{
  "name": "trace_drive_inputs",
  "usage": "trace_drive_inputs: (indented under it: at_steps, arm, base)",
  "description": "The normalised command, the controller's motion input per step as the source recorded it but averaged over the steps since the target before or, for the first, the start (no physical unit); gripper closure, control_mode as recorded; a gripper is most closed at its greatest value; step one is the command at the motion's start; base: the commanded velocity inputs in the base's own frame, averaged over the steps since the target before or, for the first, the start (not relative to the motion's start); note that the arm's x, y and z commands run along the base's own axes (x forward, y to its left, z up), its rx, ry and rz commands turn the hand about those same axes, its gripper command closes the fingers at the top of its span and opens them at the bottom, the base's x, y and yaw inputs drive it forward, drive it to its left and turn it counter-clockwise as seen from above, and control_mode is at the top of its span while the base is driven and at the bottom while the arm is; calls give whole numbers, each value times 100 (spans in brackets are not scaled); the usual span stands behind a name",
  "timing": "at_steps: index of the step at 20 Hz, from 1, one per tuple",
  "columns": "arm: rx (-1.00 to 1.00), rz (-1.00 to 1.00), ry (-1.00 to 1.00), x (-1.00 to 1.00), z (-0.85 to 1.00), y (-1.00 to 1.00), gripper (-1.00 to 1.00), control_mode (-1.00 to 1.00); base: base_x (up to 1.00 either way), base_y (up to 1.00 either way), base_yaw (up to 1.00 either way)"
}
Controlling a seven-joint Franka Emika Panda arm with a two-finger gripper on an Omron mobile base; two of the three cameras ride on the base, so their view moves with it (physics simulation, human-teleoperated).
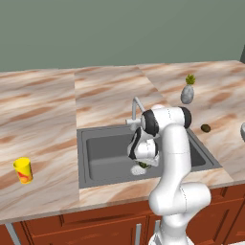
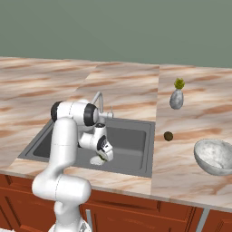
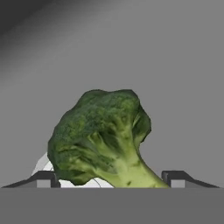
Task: Remove the kiwi and broccoli from the sink. Then move the bowl and cup from the counter to the sink for washing.
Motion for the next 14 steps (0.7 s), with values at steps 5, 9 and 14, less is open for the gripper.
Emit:
trace_drive_inputs:
  at_steps: [5, 9, 14]
  arm:
    - [0, -1, 0, -7, -2, 0, 100, -100]
    - [0, -1, -1, -21, -1, -9, 100, -100]
    - [0, 0, -4, -24, 0, -12, 100, -100]
  base:
    - [0, 0, 0]
    - [0, 0, 0]
    - [0, 0, 0]
